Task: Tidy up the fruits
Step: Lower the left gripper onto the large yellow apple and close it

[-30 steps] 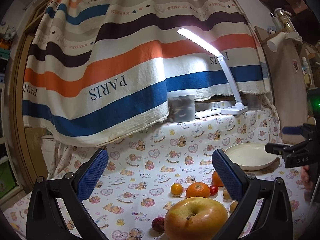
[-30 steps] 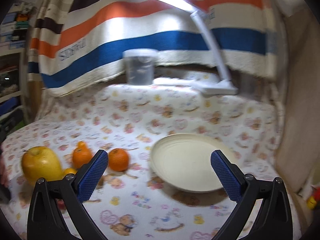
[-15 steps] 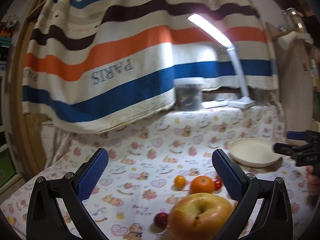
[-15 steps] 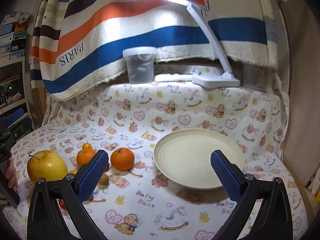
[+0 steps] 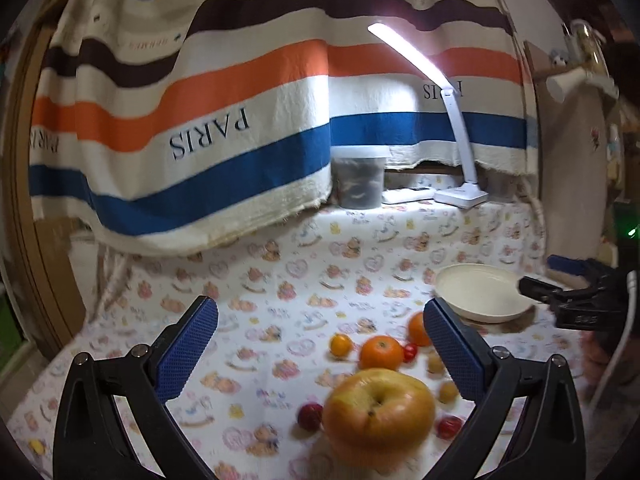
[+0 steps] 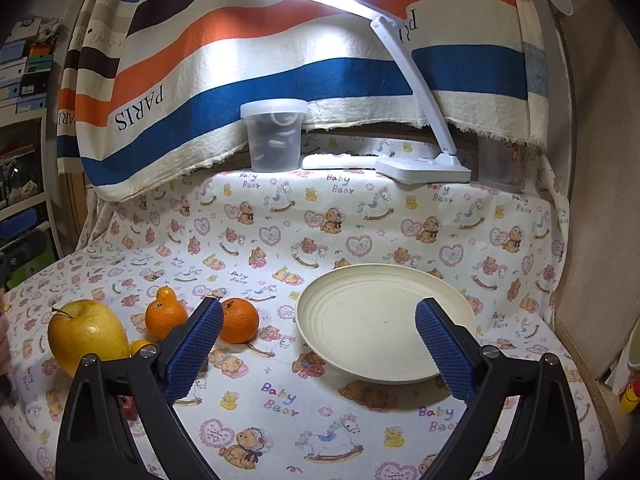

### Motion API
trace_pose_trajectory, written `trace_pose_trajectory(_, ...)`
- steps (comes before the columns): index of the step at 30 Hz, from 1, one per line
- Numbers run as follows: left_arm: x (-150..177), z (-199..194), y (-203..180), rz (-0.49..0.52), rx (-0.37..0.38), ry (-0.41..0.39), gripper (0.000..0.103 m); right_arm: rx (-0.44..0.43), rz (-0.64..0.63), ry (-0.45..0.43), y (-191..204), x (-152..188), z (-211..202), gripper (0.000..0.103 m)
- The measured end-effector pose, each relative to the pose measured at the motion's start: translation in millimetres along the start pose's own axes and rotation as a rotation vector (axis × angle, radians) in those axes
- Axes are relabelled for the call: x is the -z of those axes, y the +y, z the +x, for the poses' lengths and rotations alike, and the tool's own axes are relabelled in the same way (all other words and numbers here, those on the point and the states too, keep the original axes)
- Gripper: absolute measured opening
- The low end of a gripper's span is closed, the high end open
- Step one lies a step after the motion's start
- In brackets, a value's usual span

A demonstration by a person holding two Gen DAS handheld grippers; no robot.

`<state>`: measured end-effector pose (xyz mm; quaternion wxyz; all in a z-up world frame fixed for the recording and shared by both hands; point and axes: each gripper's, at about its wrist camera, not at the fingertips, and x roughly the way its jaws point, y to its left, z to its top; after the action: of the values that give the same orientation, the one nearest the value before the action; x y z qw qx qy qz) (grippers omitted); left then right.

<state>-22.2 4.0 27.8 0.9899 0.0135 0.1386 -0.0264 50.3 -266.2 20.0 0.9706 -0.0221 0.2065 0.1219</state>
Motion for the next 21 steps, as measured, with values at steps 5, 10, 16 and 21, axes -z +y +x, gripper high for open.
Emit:
trace_pose_trajectory(5, 0.3, -1.9, -4.7, 0.041, 0.002, 0.120, 0.102, -0.029, 0.021, -0.036, -1.1, -3.9, -13.5, 0.102)
trace_pose_trajectory(10, 16.6, 9.8, -12.5, 0.040, 0.119, 0.313, 0.102, -0.054, 0.020, -0.046, 3.4, -4.7, -19.4, 0.102)
trace_pose_trajectory(16, 32.2, 21.4, -31.6, 0.128, 0.158, 0.373, 0.102, -0.057, 0.006, -0.023, 6.8, -1.1, -15.2, 0.102)
trace_pose_trajectory(21, 44.6, 48.0, -34.0, 0.141, 0.169, 0.459, 0.102, -0.054, 0.020, -0.011, 3.7, 0.0, -12.2, 0.102)
